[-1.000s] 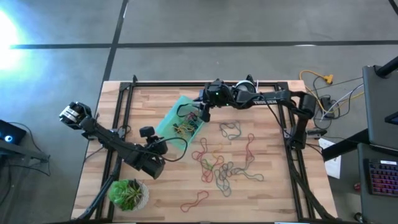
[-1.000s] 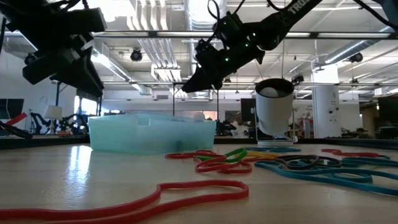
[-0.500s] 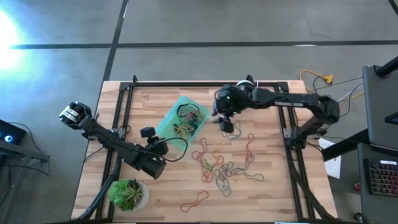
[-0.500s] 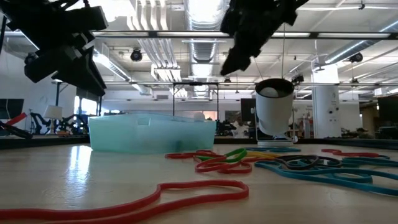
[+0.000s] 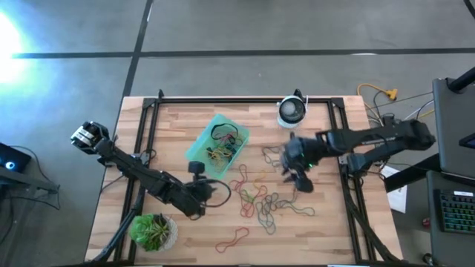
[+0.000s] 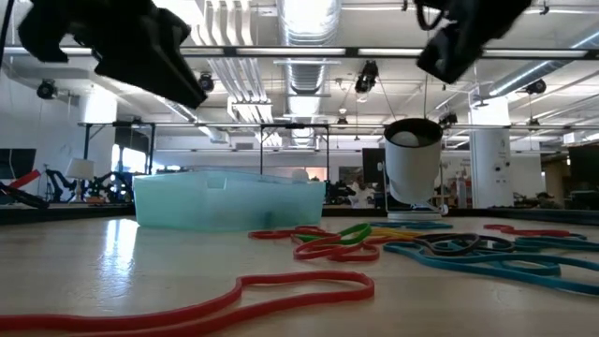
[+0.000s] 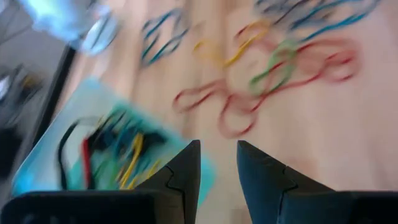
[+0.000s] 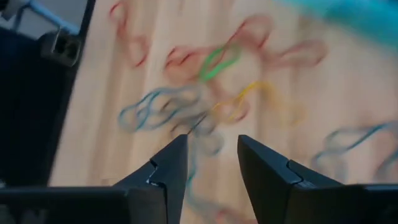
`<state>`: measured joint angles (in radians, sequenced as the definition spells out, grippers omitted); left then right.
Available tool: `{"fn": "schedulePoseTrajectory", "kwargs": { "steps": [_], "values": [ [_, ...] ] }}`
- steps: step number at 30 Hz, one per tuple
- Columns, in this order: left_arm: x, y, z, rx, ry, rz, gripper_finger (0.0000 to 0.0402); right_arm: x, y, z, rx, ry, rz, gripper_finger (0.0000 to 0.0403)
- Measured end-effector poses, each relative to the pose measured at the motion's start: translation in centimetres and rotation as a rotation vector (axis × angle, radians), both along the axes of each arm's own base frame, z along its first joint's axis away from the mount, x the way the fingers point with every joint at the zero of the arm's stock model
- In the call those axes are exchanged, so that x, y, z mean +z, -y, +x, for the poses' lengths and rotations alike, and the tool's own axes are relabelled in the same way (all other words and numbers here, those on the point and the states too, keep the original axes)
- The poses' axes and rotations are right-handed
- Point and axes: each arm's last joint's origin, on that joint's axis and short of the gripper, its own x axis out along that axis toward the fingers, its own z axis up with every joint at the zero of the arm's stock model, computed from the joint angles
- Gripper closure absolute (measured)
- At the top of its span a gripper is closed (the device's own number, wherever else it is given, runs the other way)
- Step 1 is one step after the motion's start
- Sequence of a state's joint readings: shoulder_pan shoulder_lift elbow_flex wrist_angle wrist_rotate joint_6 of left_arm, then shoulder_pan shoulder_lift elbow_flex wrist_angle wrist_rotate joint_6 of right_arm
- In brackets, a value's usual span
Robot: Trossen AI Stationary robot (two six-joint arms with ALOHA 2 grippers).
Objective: Pick and place rubber bands into bin
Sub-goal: Put the red rubber band into the green bin
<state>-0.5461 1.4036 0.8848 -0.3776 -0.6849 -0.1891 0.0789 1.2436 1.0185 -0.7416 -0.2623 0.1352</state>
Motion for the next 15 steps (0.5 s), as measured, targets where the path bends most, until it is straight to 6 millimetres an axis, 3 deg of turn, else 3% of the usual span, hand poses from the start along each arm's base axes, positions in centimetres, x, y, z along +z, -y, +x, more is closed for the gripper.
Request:
{"fn": "schedulePoseTrajectory", "kwargs": {
  "steps": [8,15],
  "values": [
    [0.4,0.5,0.5,-0.108,0.033,-0.022,0.0313,-4.3,-3.0,-4.4,-0.129,-0.112,0.012,0.0282],
    [0.1,0.6,0.6,-0.117,0.02,-0.023,0.0313,-8.1,-4.3,-6.4,-0.223,-0.093,-0.028,0.0292]
  ]
}}
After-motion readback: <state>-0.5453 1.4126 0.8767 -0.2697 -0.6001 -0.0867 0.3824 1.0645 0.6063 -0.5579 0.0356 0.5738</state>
